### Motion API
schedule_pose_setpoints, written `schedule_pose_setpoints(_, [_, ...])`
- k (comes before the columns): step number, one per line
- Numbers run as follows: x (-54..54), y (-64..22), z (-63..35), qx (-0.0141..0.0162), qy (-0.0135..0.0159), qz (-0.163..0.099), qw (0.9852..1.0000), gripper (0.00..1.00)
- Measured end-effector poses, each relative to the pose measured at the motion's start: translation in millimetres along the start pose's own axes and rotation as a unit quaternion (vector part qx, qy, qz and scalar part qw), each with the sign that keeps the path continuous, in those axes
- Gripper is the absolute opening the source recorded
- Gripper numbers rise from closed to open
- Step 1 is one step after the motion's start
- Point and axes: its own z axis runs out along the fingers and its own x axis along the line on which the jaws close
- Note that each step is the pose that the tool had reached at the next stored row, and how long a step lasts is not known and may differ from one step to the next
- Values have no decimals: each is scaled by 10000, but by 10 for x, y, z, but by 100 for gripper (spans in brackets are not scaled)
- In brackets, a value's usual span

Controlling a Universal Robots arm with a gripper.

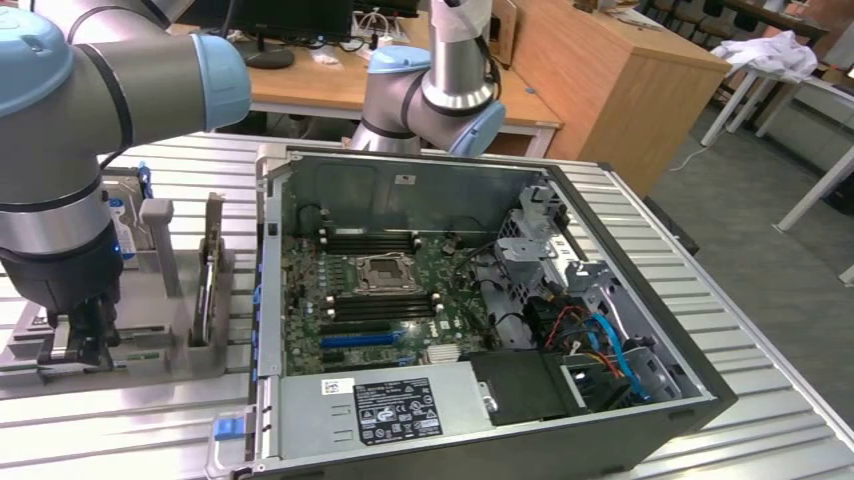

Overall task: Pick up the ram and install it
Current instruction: 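Pick up the ram and move it above insertion slot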

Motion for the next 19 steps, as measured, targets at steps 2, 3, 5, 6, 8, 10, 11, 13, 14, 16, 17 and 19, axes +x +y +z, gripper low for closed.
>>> schedule_pose_setpoints(2, [0,0,0,0,0,0,10000,36])
schedule_pose_setpoints(3, [0,0,0,0,0,0,10000,34])
schedule_pose_setpoints(5, [0,0,0,0,0,0,10000,27])
schedule_pose_setpoints(6, [0,0,0,0,0,0,10000,27])
schedule_pose_setpoints(8, [0,0,0,0,0,0,10000,27])
schedule_pose_setpoints(10, [0,-1,6,1,-1,0,10000,27])
schedule_pose_setpoints(11, [-1,-1,14,1,-1,0,10000,27])
schedule_pose_setpoints(13, [0,-1,33,0,0,0,10000,27])
schedule_pose_setpoints(14, [0,-1,40,0,0,0,10000,27])
schedule_pose_setpoints(16, [0,-1,46,-1,0,0,10000,27])
schedule_pose_setpoints(17, [0,-1,46,-1,1,0,10000,27])
schedule_pose_setpoints(19, [0,-1,47,0,0,0,10000,27])
